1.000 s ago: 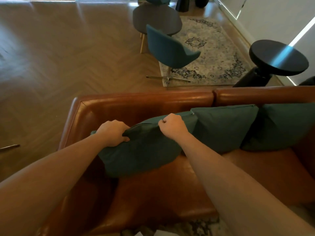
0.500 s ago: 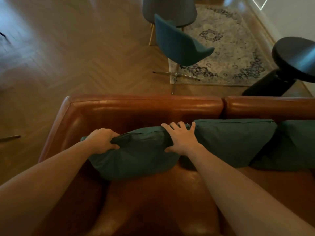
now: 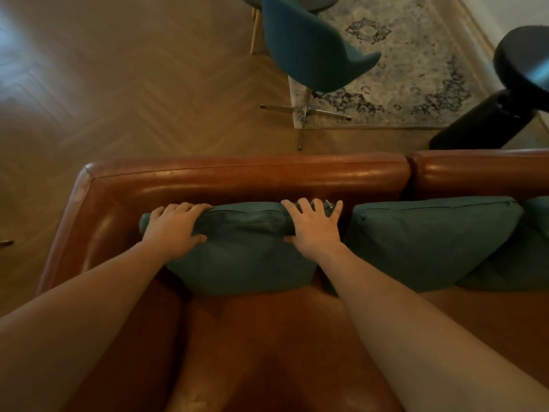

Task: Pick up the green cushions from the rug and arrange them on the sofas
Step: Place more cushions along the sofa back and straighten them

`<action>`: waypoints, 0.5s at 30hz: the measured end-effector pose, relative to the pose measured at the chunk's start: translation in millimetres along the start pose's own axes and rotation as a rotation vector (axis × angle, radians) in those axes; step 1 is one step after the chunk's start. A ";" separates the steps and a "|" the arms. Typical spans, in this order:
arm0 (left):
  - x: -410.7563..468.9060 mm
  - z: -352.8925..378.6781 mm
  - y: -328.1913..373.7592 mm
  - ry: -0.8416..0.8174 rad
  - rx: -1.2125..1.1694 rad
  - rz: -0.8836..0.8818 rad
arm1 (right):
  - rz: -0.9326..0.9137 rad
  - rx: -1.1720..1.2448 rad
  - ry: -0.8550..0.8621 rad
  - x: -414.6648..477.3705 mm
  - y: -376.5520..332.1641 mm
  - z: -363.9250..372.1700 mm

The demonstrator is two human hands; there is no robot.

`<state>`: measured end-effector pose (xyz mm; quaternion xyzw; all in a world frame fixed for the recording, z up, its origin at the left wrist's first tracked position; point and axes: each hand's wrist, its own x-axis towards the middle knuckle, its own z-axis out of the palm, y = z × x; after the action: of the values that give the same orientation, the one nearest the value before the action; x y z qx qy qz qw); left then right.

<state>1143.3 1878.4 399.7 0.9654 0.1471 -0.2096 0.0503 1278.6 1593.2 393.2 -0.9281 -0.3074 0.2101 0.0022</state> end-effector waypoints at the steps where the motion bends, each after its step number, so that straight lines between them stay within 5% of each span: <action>1: 0.8 4.0 -0.6 0.021 -0.003 -0.004 | 0.032 0.008 -0.027 2.8 -0.4 4.9; 7: -18.8 25.6 -9.4 0.184 0.038 -0.098 | 0.095 -0.006 -0.086 11.6 5.2 9.1; 11: -43.7 49.2 -11.5 0.405 -0.011 -0.080 | -0.039 -0.113 0.180 -1.5 -1.5 13.2; 15: -46.0 67.1 -3.4 0.277 0.017 -0.083 | -0.169 -0.084 0.218 -19.3 -11.0 50.6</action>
<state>1076.1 1858.9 358.0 0.9785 0.1908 -0.0776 0.0128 1238.6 1584.8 356.0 -0.9154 -0.3911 0.0939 0.0146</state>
